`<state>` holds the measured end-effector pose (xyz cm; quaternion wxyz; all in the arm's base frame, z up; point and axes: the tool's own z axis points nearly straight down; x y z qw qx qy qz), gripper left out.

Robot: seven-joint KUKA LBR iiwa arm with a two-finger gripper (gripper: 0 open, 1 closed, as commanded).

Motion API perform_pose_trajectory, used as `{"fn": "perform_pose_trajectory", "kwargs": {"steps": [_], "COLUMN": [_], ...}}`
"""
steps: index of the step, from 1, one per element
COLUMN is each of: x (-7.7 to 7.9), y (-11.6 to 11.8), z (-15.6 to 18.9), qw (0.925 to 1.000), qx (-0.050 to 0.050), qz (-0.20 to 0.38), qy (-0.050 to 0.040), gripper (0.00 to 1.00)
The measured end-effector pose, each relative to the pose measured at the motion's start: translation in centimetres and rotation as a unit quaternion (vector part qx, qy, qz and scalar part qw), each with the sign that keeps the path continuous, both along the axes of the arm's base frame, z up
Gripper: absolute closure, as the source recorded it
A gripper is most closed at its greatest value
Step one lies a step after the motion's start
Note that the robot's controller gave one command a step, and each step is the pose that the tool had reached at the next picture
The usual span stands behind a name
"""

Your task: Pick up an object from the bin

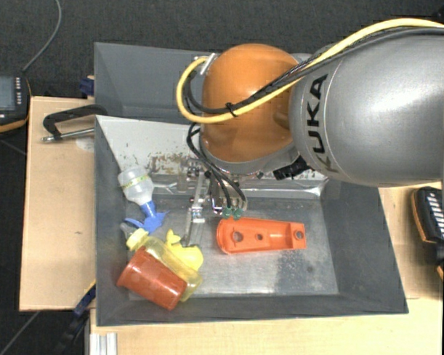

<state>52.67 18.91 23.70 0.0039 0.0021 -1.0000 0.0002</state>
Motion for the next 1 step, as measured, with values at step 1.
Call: {"fn": "perform_pose_trajectory", "kwargs": {"steps": [1], "x": [0.17], "y": [-0.11], "z": [0.48], "qw": [1.0000], "qx": [0.001], "qz": [-0.001], "qy": [-0.0044], "gripper": [0.00]}}
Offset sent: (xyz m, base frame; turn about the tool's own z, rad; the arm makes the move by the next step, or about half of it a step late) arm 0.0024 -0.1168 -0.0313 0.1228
